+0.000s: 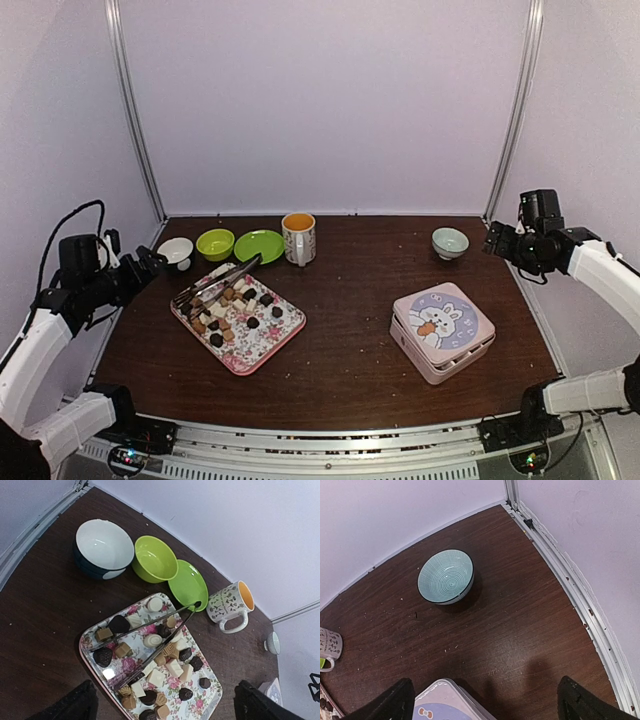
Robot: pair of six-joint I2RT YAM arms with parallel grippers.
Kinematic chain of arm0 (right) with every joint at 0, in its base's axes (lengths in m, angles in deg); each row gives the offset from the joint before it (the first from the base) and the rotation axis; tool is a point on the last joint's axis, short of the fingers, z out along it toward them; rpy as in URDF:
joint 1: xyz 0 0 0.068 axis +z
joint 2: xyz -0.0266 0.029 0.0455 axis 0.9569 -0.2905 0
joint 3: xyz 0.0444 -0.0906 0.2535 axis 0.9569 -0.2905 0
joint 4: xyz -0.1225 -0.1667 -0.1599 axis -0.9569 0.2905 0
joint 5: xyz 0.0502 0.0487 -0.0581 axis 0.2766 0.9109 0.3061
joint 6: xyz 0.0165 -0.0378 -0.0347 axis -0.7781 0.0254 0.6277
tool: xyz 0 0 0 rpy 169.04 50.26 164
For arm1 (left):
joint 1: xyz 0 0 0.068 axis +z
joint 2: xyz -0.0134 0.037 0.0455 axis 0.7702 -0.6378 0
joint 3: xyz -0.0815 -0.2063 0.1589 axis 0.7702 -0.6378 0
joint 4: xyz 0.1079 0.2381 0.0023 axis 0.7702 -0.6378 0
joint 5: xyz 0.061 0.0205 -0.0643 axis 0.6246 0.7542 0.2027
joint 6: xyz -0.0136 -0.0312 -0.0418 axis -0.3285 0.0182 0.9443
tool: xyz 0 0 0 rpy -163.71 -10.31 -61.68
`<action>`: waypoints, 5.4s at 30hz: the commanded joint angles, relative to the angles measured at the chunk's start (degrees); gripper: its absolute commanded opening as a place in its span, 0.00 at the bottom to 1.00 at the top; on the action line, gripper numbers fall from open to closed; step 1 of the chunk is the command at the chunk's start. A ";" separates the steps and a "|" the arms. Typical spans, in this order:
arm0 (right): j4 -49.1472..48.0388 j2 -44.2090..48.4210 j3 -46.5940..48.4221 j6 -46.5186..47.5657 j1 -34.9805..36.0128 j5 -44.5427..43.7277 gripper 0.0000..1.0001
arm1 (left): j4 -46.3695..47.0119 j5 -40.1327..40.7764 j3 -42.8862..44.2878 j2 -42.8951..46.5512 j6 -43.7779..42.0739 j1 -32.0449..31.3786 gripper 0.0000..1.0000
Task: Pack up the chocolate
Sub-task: Move the packing box to the center of the board, then pick up the box lid from the packing box.
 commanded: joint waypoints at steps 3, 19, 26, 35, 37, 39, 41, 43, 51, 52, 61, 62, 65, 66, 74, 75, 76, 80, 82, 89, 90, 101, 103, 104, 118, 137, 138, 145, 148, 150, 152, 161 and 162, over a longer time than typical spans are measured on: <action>0.23 1.32 -1.19 1.93 -0.11 3.20 1.00 | -4.23 2.77 -1.32 0.38 5.01 -0.15 0.98; 0.11 3.63 -9.04 3.52 -0.11 11.02 1.00 | 15.06 -9.75 -8.20 -7.30 5.47 -4.33 0.98; 1.77 0.80 -12.41 4.05 -0.11 13.57 1.00 | 20.75 -6.86 -6.94 -12.62 7.56 -15.72 0.98; -0.92 0.36 -18.90 0.93 -0.02 20.67 1.00 | 23.42 -1.80 -2.36 -19.91 9.07 -32.62 0.98; -2.10 0.07 -20.32 0.33 0.06 23.11 1.00 | 24.31 -1.79 -1.57 -21.51 9.12 -34.85 0.98; -3.46 0.86 -21.87 -0.52 0.49 26.11 1.00 | 24.45 -1.05 -0.63 -22.95 8.72 -36.95 0.98; -4.99 2.63 -23.51 -1.88 1.47 28.16 1.00 | 24.53 -0.18 0.38 -24.49 8.62 -38.76 0.98; -6.09 4.23 -24.70 -3.59 3.16 28.96 1.00 | 25.23 0.09 1.32 -26.46 8.78 -40.44 0.98; -10.05 8.21 -27.48 -12.75 13.70 28.50 1.00 | 31.65 -0.95 6.36 -37.63 10.45 -47.47 0.95; -10.39 8.59 -27.25 -13.64 15.47 28.19 1.00 | 31.76 -0.53 7.18 -38.77 10.44 -48.32 0.94; -3.12 8.48 -21.04 -9.94 19.93 21.57 1.00 | 31.16 1.49 13.93 -46.23 9.06 -52.87 0.93; -1.85 8.11 -20.00 -8.98 19.93 19.82 1.00 | 31.02 1.57 14.76 -46.96 8.63 -53.05 0.92; 0.99 6.46 -17.62 -7.16 19.89 15.83 1.00 | 30.55 1.38 17.75 -49.71 7.33 -53.27 0.88; 1.32 6.01 -17.14 -6.88 19.90 15.52 1.00 | 30.54 1.22 18.80 -50.74 7.10 -53.31 0.87; -1.57 6.24 -18.08 -6.71 19.94 15.62 1.00 | 30.58 -1.49 28.20 -59.56 6.87 -54.48 0.84; -1.73 5.71 -17.85 -6.48 19.93 15.48 1.00 | 30.50 -1.68 29.31 -60.61 6.91 -54.90 0.84; -1.79 4.93 -17.52 -6.16 19.93 15.50 1.00 | 30.18 -1.88 30.45 -62.01 6.86 -55.19 0.84; -2.58 1.32 -16.16 -5.49 19.93 16.33 1.00 | 28.76 -2.14 35.07 -65.86 6.32 -55.63 0.84; -3.26 0.21 -16.06 -5.51 19.93 16.91 0.99 | 28.40 -2.19 37.33 -67.85 5.94 -55.64 0.82; -6.97 1.34 -18.29 -6.16 19.93 19.45 0.86 | 24.69 -1.62 44.59 -74.28 3.35 -55.64 0.75; -6.98 1.42 -18.40 -5.97 19.93 19.69 0.85 | 24.34 -1.25 45.38 -74.77 3.07 -55.64 0.74; -2.69 3.73 -18.82 -5.49 19.93 18.71 0.84 | 20.89 -4.01 53.23 -81.36 2.49 -53.75 0.64; -1.53 5.11 -20.14 -5.90 19.93 19.59 0.84 | 20.24 -4.47 54.37 -82.09 2.42 -53.58 0.64; -0.87 5.95 -20.83 -6.13 19.93 20.03 0.84 | 20.09 -4.67 54.69 -82.36 2.42 -53.49 0.64; 8.34 17.82 -26.10 -9.71 20.00 21.77 0.86 | 21.16 -7.86 57.35 -85.05 2.81 -52.43 0.58; 8.32 20.68 -27.15 -12.10 20.05 24.57 0.87 | 22.91 -11.42 59.19 -85.68 4.66 -51.36 0.14; 8.52 20.77 -27.00 -11.90 20.02 23.95 0.89 | 23.63 -11.84 58.63 -84.83 5.33 -51.33 0.14; 10.73 21.35 -23.92 -10.01 20.02 18.95 0.92 | 29.39 -13.98 54.91 -77.85 10.30 -51.33 0.11; 9.01 22.16 -22.02 -8.31 20.02 20.62 0.94 | 29.77 -14.08 54.28 -75.29 10.72 -51.40 0.11; 8.86 22.78 -19.98 -6.15 20.06 21.80 0.94 | 29.53 -14.22 54.06 -73.69 10.38 -51.41 0.11; 8.92 23.74 -18.06 -4.42 19.97 21.67 0.95 | 28.84 -14.18 54.01 -72.00 9.99 -51.34 0.11; -0.23 29.56 -16.94 -4.25 20.02 28.45 0.96 | 29.61 -16.62 53.91 -65.95 10.79 -51.50 0.07; -1.99 30.20 -17.42 -5.02 20.02 29.36 0.95 | 29.40 -16.80 54.07 -64.96 10.58 -51.50 0.06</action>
